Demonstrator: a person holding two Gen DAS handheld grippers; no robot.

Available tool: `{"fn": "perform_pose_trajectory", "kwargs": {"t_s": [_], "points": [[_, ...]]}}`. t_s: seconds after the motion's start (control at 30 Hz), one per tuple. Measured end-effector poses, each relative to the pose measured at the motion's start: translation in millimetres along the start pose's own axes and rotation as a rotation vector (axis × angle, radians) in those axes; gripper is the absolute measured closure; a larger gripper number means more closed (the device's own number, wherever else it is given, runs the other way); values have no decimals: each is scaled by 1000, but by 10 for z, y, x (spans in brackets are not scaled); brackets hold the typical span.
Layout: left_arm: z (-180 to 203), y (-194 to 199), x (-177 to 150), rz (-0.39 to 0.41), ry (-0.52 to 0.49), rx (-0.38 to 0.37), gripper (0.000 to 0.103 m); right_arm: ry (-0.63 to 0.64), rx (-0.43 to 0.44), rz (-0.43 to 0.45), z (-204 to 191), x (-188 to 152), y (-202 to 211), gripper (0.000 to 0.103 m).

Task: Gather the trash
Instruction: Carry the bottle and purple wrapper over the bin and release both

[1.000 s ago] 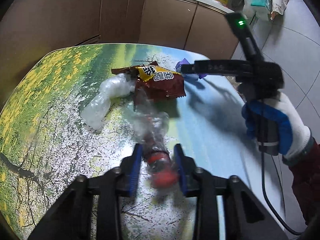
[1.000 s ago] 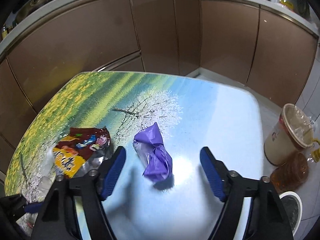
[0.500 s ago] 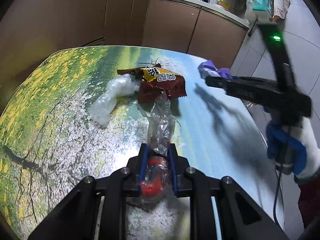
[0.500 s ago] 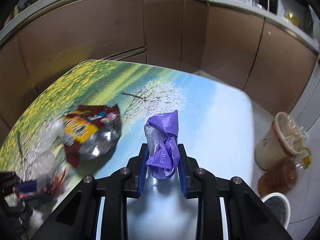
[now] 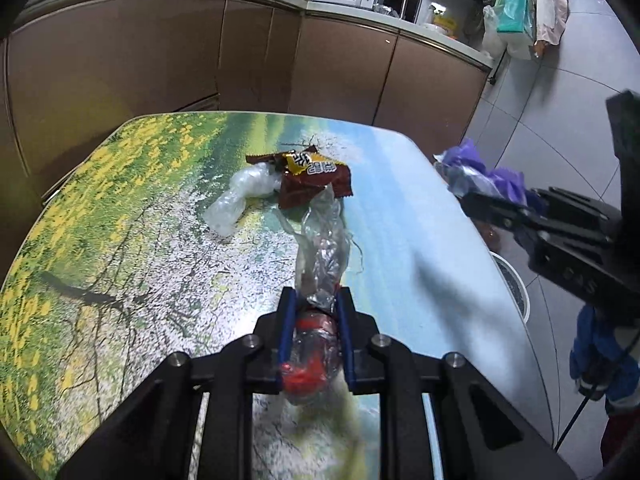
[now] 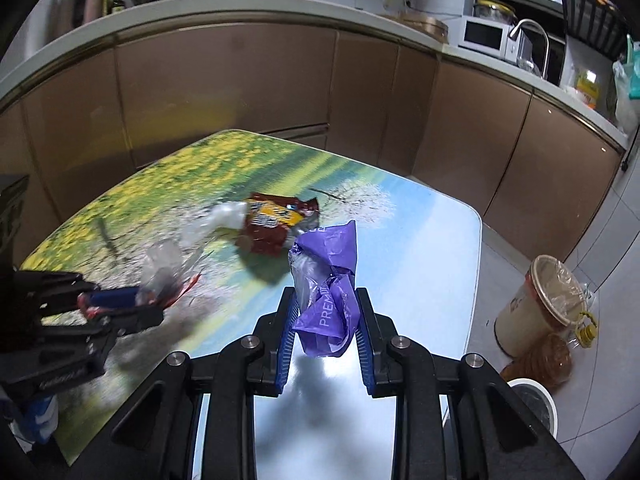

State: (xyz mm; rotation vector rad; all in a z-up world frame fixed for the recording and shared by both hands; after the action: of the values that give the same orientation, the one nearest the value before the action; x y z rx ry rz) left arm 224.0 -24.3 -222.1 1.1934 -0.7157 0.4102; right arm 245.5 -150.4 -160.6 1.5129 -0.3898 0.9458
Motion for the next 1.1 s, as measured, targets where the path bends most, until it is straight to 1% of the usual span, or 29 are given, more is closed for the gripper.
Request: {"fn": "perform_pose_trajectory", "kwargs": {"t_s": [0.2, 0.27, 0.4, 0.47, 0.6, 0.67, 0.77, 0.8, 0.93, 1.0, 1.1], "points": [[185, 178, 34, 26, -26, -9, 84, -22, 13, 41, 1, -74, 323, 76], [307, 208, 79, 33, -48, -19, 84, -37, 8, 55, 84, -105, 411, 76], [638, 173, 203, 33, -103, -62, 84, -86, -17, 75, 342, -187, 539, 76], [891, 108, 270, 25, -141, -96, 84, -117, -41, 78, 527, -261, 588, 75], [1502, -60, 375, 4, -228, -173, 84, -197, -105, 75, 1020, -499, 657, 76], [1925, -208, 412, -18, -286, -227, 84, -254, -152, 65, 1342, -677, 681, 76], [2453, -434, 437, -48, -355, -288, 84, -341, -212, 43, 1792, -965, 698, 76], [2678, -533, 440, -62, -383, -311, 84, -370, -236, 32, 1955, -1073, 697, 76], [3374, -895, 428, -116, -448, -386, 84, -478, -330, -29, 2589, -1531, 647, 75], [3655, -1099, 429, -142, -466, -413, 84, -534, -368, -58, 2889, -1764, 601, 75], [3985, -1390, 386, -184, -490, -442, 84, -583, -407, -94, 3212, -2021, 528, 75]]}}
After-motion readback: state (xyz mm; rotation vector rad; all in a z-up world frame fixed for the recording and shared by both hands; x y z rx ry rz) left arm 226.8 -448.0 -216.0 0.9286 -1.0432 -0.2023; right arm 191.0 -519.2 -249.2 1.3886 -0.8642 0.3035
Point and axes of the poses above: each gripper's, at about its wrist camera, not at the fingertips, and y roughly against the way its jaws point, z to its right, x to its top, the point moved 10 cm from there along -y, roughly the way its jaws point
